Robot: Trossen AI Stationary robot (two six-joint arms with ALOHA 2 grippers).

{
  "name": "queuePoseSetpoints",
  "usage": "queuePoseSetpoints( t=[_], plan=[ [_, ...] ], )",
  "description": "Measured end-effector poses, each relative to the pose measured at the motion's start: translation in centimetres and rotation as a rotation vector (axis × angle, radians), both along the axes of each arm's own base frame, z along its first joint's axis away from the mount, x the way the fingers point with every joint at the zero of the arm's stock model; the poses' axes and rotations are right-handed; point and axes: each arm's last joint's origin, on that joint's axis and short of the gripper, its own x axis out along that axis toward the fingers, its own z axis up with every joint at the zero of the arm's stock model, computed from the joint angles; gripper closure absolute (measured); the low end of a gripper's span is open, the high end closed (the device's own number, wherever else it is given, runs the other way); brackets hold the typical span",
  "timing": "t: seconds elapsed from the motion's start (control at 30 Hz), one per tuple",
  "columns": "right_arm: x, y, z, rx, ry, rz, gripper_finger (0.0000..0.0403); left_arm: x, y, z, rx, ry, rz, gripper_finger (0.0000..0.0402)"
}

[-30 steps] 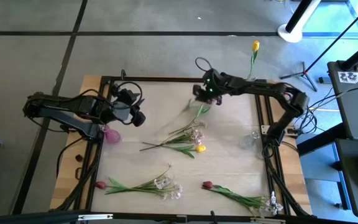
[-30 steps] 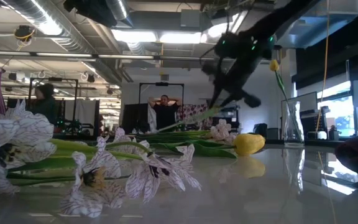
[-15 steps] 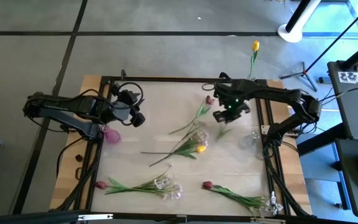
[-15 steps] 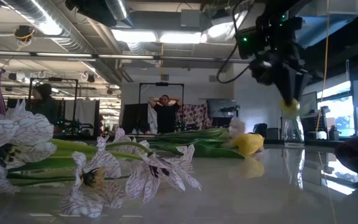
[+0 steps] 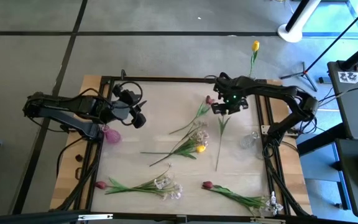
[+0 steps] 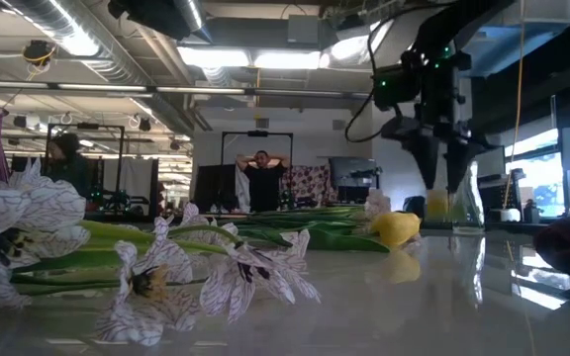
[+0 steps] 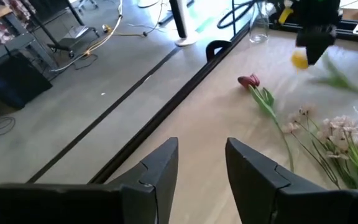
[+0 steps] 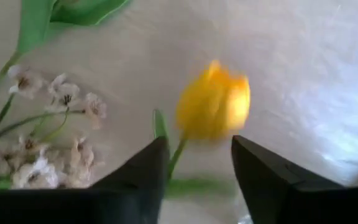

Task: Sort flowers into vase by color
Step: Put the top yellow flower into the top transparent vase

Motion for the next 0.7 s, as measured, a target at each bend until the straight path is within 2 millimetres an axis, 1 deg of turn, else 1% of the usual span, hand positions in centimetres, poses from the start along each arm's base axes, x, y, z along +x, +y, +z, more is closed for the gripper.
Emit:
queuePoseSetpoints(
  t=[0.1,0.17,0.23,0.37,0.47,0.57,0.7],
  plan=[
    [0.1,0.0,-0.9,0.043,0.024,-0.114,0.0181,0.0,0.0,0.0,-0.002,-0.003,0.002,0.0271],
    [0.5,0.4,-1.2,0.056,0.011,-0.123,0.0178,0.0,0.0,0.0,-0.002,-0.002,0.002,0.0271],
    [0.9,0.7,-1.3,0.051,0.0,-0.116,0.0183,0.0,0.0,0.0,-0.003,-0.003,0.002,0.0271],
    [1.4,1.4,-1.5,-0.026,0.041,-0.135,0.0212,0.0,0.0,0.0,-0.004,-0.004,0.003,0.0271],
    [1.4,1.3,-1.8,-0.059,0.07,-0.171,0.024,0.0,-0.1,0.0,-0.004,-0.004,0.001,0.0271],
    [1.7,1.2,-2.5,-0.057,0.095,-0.181,0.0268,0.0,-0.4,0.0,-0.004,-0.004,-0.016,0.0271],
    [2.3,1.0,-4.1,-0.024,0.125,-0.182,0.0299,-0.1,-1.1,0.0,-0.016,-0.012,-0.044,0.0271]
  ],
)
